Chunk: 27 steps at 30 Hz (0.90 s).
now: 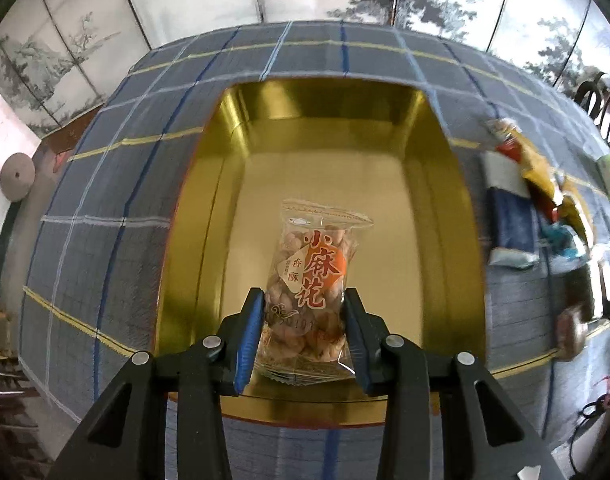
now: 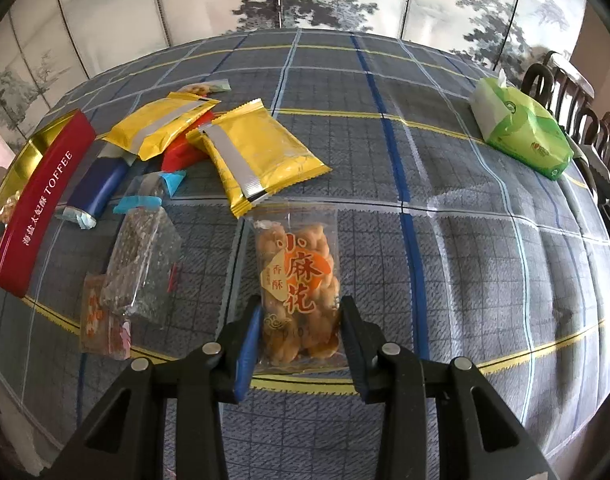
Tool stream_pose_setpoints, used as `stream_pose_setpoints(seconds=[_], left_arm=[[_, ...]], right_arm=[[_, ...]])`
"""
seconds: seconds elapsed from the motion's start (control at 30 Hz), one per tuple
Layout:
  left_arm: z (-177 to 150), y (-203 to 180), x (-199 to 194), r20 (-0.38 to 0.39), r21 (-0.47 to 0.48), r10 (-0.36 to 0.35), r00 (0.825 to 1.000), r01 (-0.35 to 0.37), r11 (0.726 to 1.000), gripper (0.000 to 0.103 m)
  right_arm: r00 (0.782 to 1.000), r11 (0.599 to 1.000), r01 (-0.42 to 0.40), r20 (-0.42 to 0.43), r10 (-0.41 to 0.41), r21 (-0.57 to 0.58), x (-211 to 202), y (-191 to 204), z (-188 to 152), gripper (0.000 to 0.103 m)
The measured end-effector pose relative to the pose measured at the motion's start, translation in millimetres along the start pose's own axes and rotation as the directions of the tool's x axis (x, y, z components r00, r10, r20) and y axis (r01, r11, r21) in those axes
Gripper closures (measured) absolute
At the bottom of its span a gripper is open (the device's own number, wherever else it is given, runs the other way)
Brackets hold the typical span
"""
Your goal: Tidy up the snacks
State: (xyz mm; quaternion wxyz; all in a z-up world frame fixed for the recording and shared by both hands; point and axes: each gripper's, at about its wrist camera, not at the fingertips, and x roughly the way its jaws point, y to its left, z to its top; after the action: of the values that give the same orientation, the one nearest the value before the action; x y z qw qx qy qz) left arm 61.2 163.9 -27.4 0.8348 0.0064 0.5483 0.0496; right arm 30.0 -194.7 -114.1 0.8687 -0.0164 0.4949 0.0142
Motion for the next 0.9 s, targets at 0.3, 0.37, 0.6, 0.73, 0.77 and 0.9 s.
stream_pose_setpoints(seconds=[0.3, 0.37, 0.6, 0.73, 0.77, 0.9], left_arm=[[-3, 2, 18, -0.025, 0.018, 0.002, 1.000, -0.001, 1.000, 0.067], [-3, 2, 19, -0.026, 0.021, -0.001, 1.000, 0.001, 1.000, 0.067], [-3, 2, 20, -0.027, 0.027, 0.012, 1.000, -0.011, 1.000, 0.063], [-3, 2, 21, -0.022, 0.032, 0.027, 0.999, -0.026, 0.999, 0.063], [-3, 3, 21, -0.023, 0.030, 0.029, 0.999, -0.029, 0.999, 0.061], [-3, 3, 16, -0.004, 0.031, 0.034, 0.999, -0.034, 0.999, 0.054]], right_arm=[[1.000, 1.000, 0.019, -0.011, -0.019, 0.015, -3, 4, -1, 0.065], [1.000, 1.000, 0.021, -0.008, -0.021, 0.018, -5, 5, -1, 0.065], [1.000, 0.999, 0.020, 0.017, -0.020, 0.028, -19, 6, -2, 0.065], [0.999, 1.000, 0.014, 0.031, -0.015, 0.028, -29, 8, -2, 0.065], [0.999, 1.000, 0.013, 0.035, -0.014, 0.027, -31, 8, -2, 0.065], [0.999, 1.000, 0.008, 0.046, -0.009, 0.016, -37, 12, -3, 0.065]])
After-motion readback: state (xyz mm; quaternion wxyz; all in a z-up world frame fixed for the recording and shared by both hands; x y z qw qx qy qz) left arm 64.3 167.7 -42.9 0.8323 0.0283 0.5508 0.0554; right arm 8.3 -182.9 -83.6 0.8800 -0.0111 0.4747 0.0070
